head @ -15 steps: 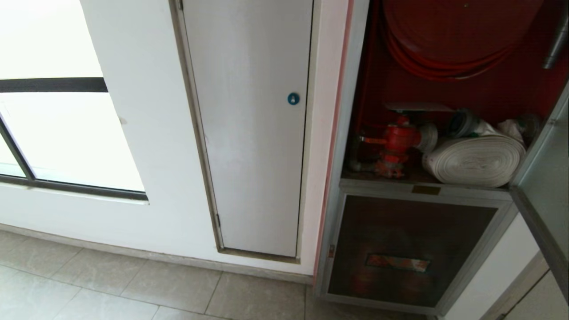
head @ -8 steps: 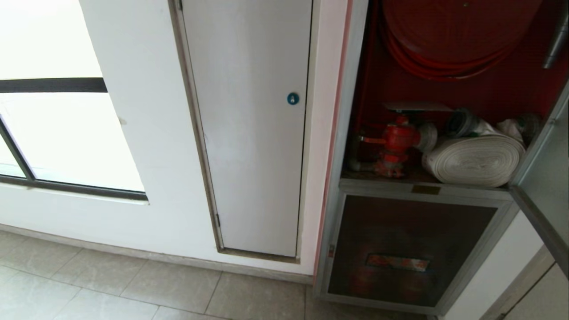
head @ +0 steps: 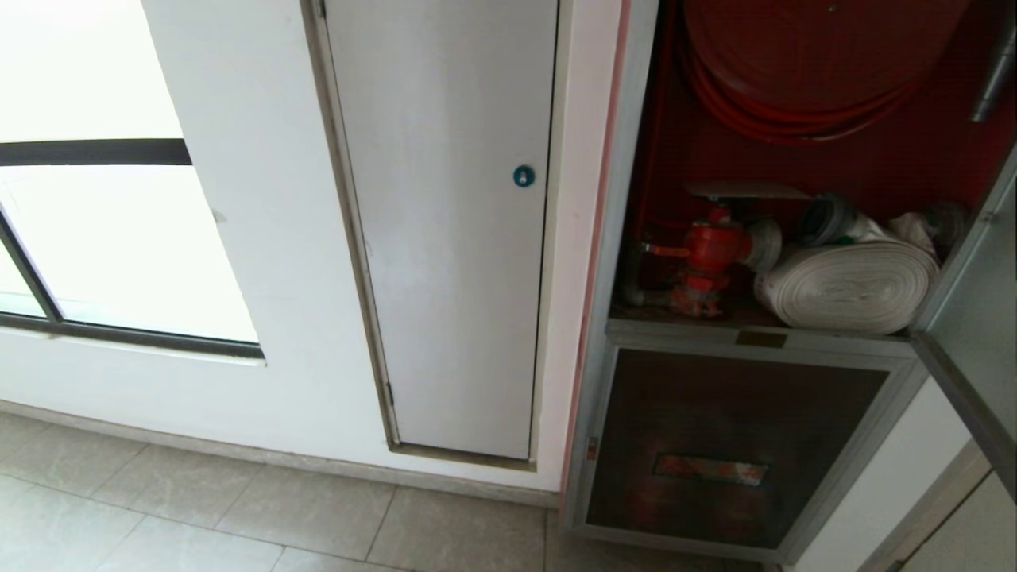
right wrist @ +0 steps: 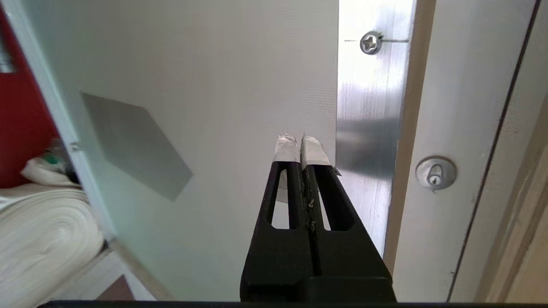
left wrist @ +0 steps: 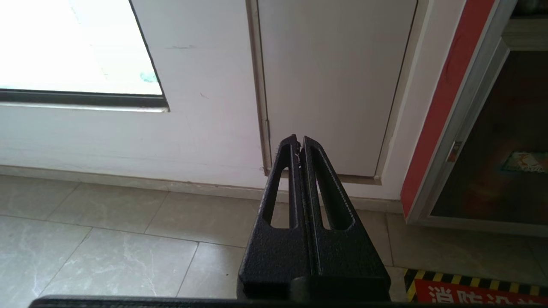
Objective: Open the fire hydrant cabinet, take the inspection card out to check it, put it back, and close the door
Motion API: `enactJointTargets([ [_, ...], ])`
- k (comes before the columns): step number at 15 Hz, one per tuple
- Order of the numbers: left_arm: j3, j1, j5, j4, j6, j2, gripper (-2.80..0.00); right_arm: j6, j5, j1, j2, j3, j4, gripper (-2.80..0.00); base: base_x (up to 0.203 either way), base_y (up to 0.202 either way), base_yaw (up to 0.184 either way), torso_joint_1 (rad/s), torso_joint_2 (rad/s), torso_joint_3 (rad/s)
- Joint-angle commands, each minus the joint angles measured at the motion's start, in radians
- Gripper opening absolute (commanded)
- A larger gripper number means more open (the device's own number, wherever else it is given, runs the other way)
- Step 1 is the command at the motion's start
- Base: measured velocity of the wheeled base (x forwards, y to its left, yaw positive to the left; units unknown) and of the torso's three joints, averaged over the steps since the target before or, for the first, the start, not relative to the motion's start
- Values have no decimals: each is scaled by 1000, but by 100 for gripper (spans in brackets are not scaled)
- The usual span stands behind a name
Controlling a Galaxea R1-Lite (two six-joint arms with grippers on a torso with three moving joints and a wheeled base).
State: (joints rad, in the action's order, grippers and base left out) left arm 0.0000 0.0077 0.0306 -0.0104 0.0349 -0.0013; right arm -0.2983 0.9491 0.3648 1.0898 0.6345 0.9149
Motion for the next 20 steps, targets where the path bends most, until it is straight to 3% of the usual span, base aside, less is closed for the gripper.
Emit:
enactJointTargets([
  [1,6,0,0,0,0,1,-280,7,5,11,18,-1,5,-280,0,0,0,0,0,0],
  [5,6,0,0,0,0,1,-280,62,-3,54,24,-2,-32,-280,0,0,0,0,0,0],
  [17,6,0,0,0,0,1,-280,219,-263,359,71,1,-142,-280,0,0,0,0,0,0],
  [20,6,0,0,0,0,1,-280,232,-286,384,87,1,-140,-280,0,0,0,0,0,0],
])
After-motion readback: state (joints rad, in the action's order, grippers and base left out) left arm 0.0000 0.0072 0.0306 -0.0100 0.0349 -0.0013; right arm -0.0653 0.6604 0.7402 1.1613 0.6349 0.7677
